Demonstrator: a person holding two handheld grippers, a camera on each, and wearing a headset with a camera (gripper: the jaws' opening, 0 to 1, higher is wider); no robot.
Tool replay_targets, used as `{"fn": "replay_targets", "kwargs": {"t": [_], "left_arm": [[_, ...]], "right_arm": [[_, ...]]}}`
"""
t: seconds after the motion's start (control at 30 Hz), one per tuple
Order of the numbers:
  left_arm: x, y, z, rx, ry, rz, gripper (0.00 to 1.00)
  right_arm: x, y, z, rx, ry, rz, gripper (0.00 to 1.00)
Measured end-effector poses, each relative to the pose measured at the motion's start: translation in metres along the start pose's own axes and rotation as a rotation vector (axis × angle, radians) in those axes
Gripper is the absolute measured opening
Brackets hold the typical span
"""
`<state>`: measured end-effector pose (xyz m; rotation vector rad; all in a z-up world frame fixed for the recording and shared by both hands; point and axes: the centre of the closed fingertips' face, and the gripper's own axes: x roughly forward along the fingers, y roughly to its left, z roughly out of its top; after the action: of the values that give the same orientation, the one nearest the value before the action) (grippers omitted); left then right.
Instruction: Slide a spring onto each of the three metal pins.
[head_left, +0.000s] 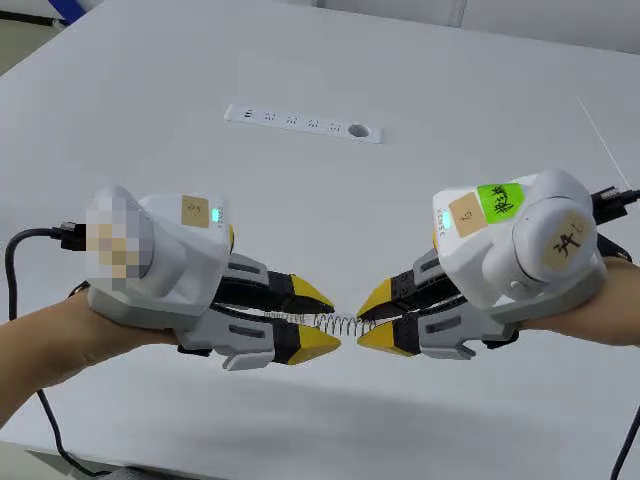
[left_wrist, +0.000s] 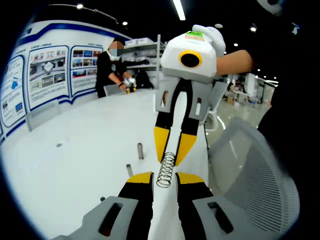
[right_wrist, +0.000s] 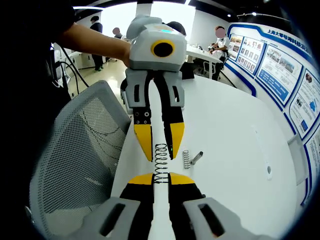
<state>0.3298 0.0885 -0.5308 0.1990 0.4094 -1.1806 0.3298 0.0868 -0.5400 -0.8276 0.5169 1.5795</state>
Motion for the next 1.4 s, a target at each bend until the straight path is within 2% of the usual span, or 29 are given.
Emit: {"fn": "replay_targets", "kwargs": {"t": [0.17,0.33,0.5,0.67,0.73,0.8,0.93,1.07,1.27,1.4], "left_arm": [[0.001,-0.002,-0.005,0.000,0.028,-0.010,0.13],[0.000,-0.005,-0.006,0.066,0.045,-0.008,0.10],[-0.001,-0.006,-0.005,0.111,0.041,-0.013,0.10],[-0.003,-0.008,-0.005,0.108,0.033,-0.027,0.10],[-0.005,-0.010,-0.001,0.099,0.013,-0.040,0.10],[-0.006,-0.010,0.003,0.099,0.000,-0.046,0.10],[-0.007,-0.012,0.002,0.099,0.001,-0.049,0.10],[-0.007,-0.012,0.002,0.102,0.004,-0.051,0.09],[-0.007,-0.013,0.002,0.106,0.006,-0.049,0.10],[-0.007,-0.012,0.003,0.113,0.008,-0.040,0.10]], "right_arm": [[0.001,0.002,0.001,-0.007,-0.002,0.011,0.11],[0.001,0.004,0.003,-0.017,-0.002,0.017,0.11],[0.001,0.008,0.004,-0.033,-0.007,0.023,0.11],[0.001,0.011,0.005,-0.007,-0.038,0.043,0.13],[0.001,0.012,0.003,0.008,-0.039,0.048,0.15],[0.002,0.013,0.001,0.026,-0.035,0.057,0.13],[-0.002,0.012,0.007,0.072,-0.087,0.056,0.12],[-0.005,0.013,0.012,0.084,-0.112,0.061,0.11],[-0.012,0.011,0.027,0.110,-0.181,0.069,0.11],[-0.014,0.010,0.035,0.115,-0.203,0.064,0.11]]}}
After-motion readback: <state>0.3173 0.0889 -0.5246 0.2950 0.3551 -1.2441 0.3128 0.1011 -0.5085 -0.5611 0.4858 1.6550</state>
